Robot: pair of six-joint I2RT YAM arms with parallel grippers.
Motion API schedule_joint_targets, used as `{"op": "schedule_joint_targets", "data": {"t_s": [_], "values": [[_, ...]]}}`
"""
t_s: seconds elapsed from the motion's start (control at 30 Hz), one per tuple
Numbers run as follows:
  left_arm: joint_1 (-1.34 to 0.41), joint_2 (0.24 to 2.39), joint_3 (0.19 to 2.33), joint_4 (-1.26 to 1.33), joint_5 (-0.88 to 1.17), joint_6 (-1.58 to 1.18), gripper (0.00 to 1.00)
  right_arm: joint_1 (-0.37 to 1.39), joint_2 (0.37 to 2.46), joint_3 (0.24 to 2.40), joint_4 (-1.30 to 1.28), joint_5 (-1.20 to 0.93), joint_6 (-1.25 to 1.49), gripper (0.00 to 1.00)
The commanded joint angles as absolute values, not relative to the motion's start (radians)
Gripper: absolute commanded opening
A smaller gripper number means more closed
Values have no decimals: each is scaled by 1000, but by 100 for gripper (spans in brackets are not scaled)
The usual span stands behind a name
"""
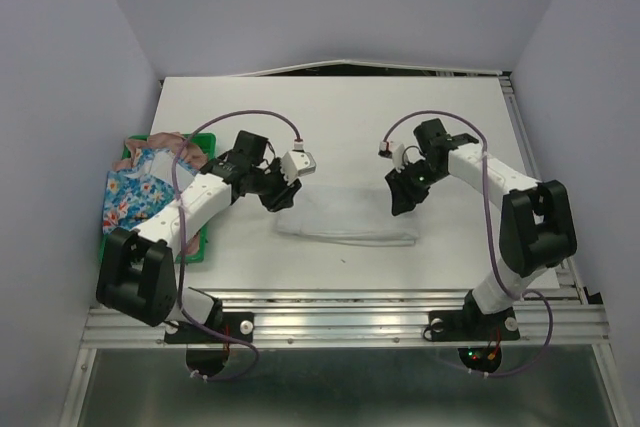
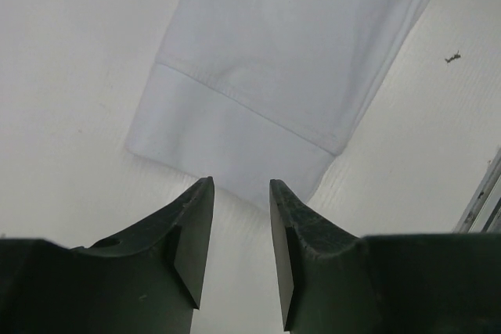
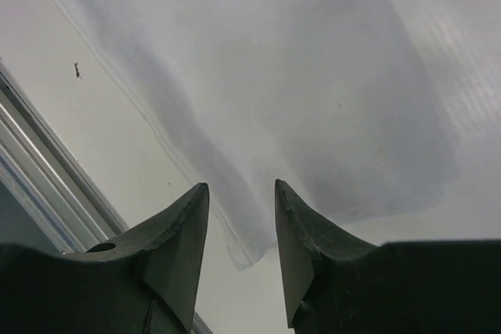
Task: Fold and stack the skirts
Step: Fold the skirt
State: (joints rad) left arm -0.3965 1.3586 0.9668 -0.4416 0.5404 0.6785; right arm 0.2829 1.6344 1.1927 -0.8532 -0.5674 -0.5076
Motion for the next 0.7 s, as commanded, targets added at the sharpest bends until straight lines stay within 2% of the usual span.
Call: {"op": "schedule_joint_targets", "data": {"t_s": [0.0, 0.23, 0.4, 0.57, 0.67], "values": [[-446, 1435, 939, -318, 526, 572, 44, 313, 1672, 1135, -842, -598, -445, 44], [-485, 1601, 934, -293, 430, 560, 36, 365, 1686, 1016, -827, -526, -466, 45], [-485, 1684, 969, -282, 432, 511, 33, 376, 1735, 1014, -824, -428, -459, 47], [-534, 1612, 890, -278, 411, 600, 34, 376, 1846, 1086, -749, -270, -431, 48], [-592, 1521, 828, -285, 387, 658, 34, 365, 1951, 1207, -735, -203, -433, 48]]}}
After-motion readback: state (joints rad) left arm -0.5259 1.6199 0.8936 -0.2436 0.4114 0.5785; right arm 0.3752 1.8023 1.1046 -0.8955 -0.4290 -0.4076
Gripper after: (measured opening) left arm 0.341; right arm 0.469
